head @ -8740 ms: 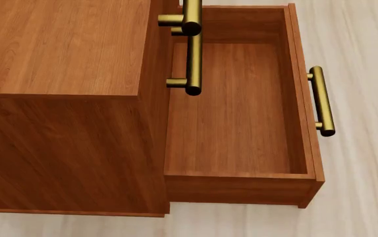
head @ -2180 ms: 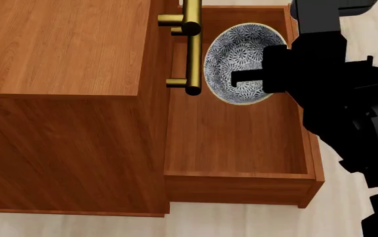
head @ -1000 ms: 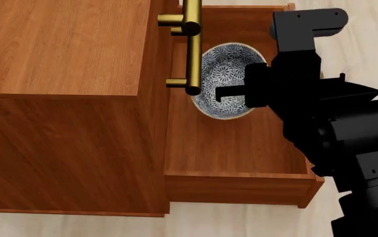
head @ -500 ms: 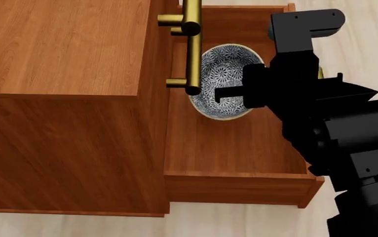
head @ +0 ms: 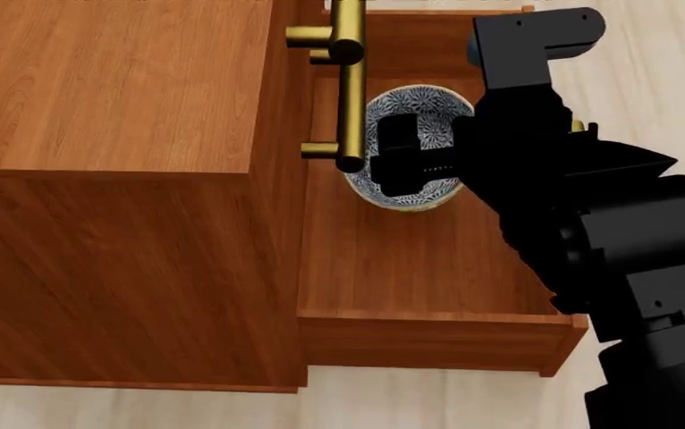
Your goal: Put the bowl in the bottom drawer of the cabinet.
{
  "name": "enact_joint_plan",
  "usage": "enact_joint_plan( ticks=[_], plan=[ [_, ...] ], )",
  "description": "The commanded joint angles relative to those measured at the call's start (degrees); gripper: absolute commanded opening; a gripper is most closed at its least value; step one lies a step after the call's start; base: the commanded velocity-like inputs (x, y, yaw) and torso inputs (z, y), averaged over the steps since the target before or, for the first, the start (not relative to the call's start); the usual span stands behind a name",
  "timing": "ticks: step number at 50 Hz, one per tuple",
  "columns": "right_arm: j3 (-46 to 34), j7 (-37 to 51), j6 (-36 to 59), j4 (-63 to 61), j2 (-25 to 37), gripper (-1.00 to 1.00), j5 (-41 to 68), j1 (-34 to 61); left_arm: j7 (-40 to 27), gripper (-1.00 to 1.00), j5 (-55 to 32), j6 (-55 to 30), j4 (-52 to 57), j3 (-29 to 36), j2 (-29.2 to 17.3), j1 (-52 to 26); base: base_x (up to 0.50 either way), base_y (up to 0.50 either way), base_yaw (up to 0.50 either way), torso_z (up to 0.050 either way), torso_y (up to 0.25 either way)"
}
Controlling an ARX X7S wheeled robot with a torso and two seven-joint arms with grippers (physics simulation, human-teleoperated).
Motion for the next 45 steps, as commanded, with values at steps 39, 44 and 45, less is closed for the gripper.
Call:
enact_joint_plan(
  ticks=[39,44,45],
  plan=[
    [1.25,12.22,9.41,-11.87,6.07,1.0,5.81,1.41,-0.76,1.0,-2.78,-1.32,-1.5,0.27,-0.43,1.81,0.0,0.0,0.0,0.0,-0.002],
    [2.24,13.46,10.39,-13.74,7.06,1.0,6.74,1.62,-0.9,1.0,-3.05,-1.69,-1.17,0.22,-0.48,1.51,0.0,0.0,0.0,0.0,-0.002],
    [2.57,13.78,10.69,-14.26,7.34,1.0,7.09,1.59,-0.89,1.0,-3.02,-1.66,-1.12,0.28,-0.51,1.51,0.0,0.0,0.0,0.0,0.0]
  ],
)
